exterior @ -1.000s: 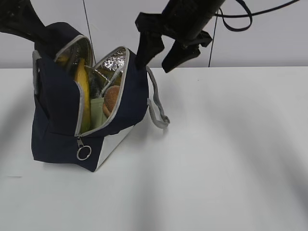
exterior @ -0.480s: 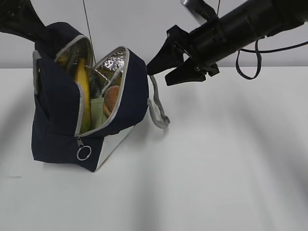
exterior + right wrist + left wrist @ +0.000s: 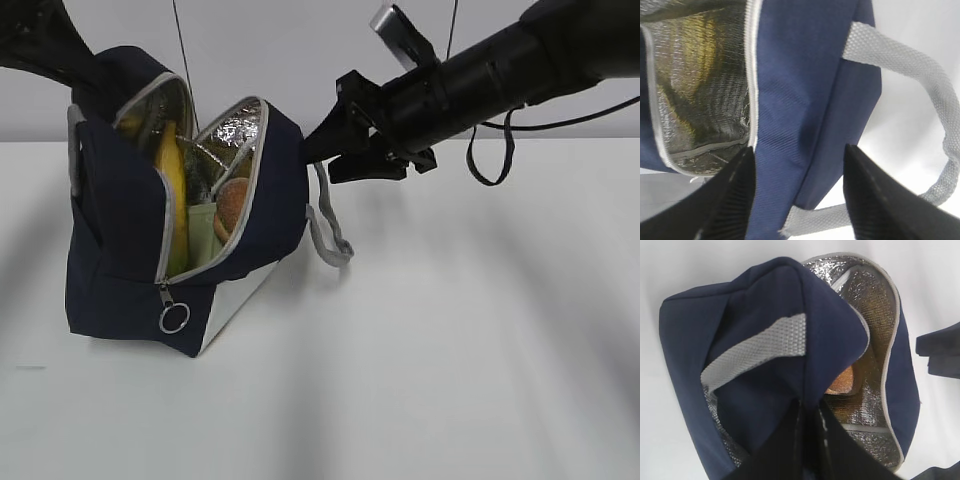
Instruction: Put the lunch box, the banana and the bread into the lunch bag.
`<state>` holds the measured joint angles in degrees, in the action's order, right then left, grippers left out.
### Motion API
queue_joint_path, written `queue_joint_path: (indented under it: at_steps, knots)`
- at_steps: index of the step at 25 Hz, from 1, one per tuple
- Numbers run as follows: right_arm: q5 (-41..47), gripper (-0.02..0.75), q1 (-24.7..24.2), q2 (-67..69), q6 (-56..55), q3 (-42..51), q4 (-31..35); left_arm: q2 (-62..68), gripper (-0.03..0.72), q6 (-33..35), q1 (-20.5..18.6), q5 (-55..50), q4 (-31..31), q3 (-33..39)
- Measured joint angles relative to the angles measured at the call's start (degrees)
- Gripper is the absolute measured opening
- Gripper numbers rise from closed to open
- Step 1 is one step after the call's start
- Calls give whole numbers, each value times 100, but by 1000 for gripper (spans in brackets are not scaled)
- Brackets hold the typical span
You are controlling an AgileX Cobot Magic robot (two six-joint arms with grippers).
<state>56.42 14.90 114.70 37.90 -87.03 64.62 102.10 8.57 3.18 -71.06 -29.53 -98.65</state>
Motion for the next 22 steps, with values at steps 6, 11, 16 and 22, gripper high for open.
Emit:
queue_joint_path:
  at_steps: [6, 11, 16, 22]
  knots:
    - [0, 380, 0, 296, 260, -11, 419, 0, -15, 0, 0, 0, 0, 0]
    - [69, 375, 0, 381, 375, -11, 647, 0, -15, 0, 0, 0, 0, 0]
    - [102, 370, 0, 474, 443, -20, 838, 0, -15, 0, 0, 0, 0, 0]
    - [102, 285, 47, 524, 531, -20, 886, 0, -15, 0, 0, 0, 0, 0]
